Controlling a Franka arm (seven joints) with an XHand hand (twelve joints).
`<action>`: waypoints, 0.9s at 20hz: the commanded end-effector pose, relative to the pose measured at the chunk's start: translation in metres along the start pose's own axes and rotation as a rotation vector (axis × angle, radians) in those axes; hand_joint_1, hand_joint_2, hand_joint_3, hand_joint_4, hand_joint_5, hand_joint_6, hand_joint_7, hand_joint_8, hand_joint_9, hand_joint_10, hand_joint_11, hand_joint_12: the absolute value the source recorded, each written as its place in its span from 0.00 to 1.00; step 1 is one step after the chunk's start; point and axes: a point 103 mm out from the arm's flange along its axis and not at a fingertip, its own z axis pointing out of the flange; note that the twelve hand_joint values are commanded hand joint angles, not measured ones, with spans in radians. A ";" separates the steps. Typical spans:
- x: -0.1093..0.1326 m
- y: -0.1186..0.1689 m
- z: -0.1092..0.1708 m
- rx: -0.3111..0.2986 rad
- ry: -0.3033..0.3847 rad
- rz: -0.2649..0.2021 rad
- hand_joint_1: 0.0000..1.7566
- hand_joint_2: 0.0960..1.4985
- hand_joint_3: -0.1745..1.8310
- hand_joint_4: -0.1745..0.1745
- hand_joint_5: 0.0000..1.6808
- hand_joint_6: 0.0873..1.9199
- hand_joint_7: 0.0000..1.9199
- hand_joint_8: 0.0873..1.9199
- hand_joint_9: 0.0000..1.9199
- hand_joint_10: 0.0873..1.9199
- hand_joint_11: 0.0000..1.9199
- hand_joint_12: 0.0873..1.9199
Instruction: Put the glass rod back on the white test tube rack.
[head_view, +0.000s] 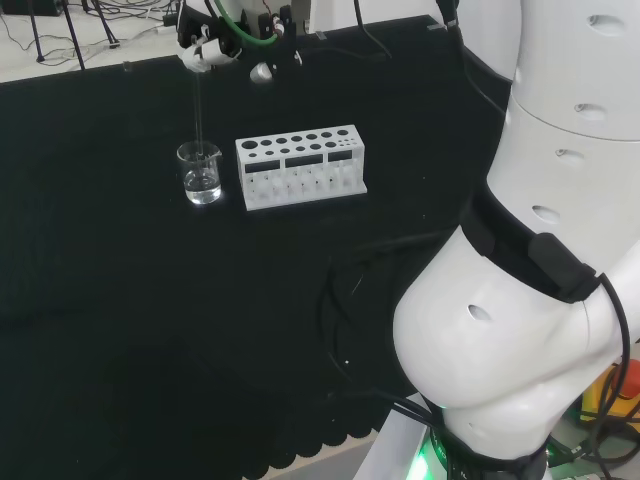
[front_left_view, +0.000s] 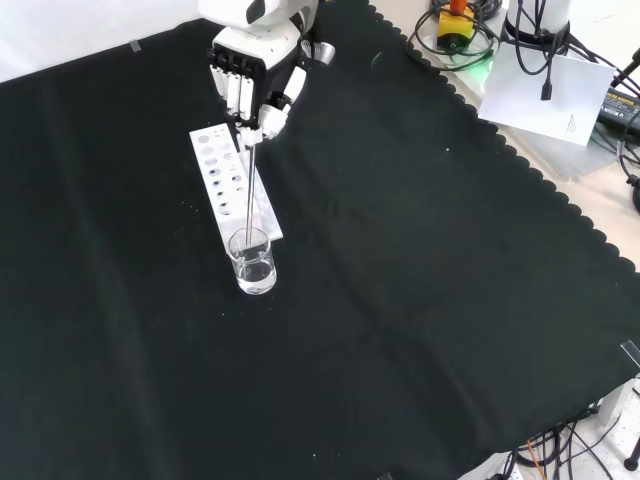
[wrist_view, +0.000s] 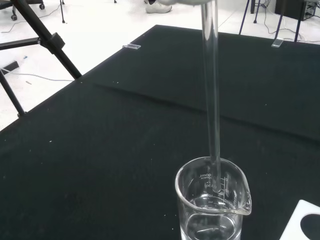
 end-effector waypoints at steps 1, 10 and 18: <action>0.005 0.002 -0.001 0.005 -0.001 -0.009 0.75 0.71 0.00 0.00 0.79 0.04 0.63 0.48 0.85 0.34 0.85 0.30; 0.012 0.005 -0.010 -0.011 -0.002 -0.014 0.75 0.71 0.00 0.00 0.79 0.04 0.63 0.48 0.85 0.34 0.85 0.30; 0.014 -0.001 -0.046 -0.033 -0.006 -0.011 0.75 0.71 0.00 0.00 0.79 0.04 0.63 0.48 0.85 0.34 0.85 0.30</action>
